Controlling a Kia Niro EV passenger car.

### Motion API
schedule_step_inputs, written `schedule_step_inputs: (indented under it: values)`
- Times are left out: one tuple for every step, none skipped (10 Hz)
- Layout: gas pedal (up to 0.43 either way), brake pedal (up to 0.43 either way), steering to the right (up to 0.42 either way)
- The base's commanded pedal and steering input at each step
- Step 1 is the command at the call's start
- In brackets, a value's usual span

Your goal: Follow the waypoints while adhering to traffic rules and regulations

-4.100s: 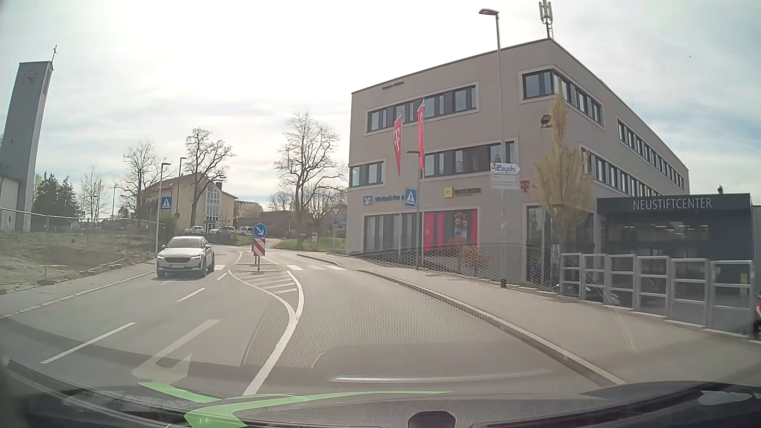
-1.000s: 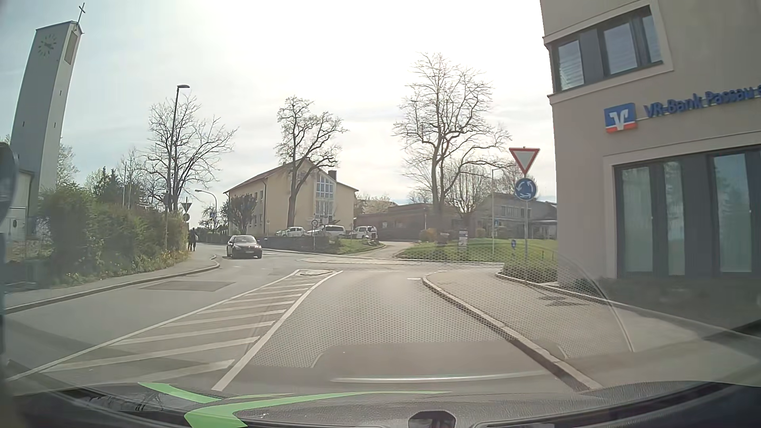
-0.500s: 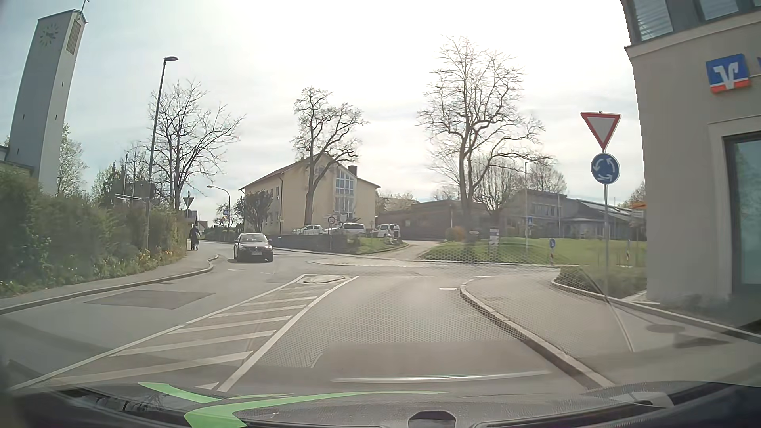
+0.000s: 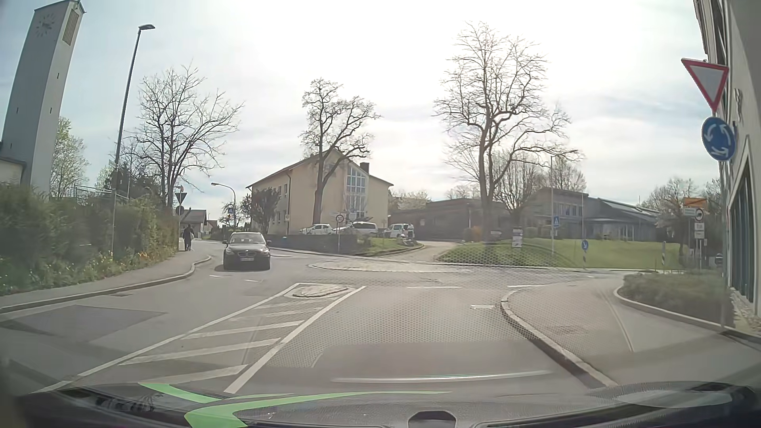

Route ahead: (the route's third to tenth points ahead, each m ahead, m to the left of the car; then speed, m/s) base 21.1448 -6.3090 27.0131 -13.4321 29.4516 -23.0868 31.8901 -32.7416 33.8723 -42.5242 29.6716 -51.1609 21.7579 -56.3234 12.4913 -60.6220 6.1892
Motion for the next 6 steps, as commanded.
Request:
schedule_step_inputs:
  values:
    - [0.0, 0.0, -0.013]
    - [0.0, 0.0, -0.008]
    - [0.0, 0.0, 0.0]
    - [0.0, 0.0, 0.008]
    - [0.0, 0.0, 0.018]
    - [0.0, 0.0, 0.025]
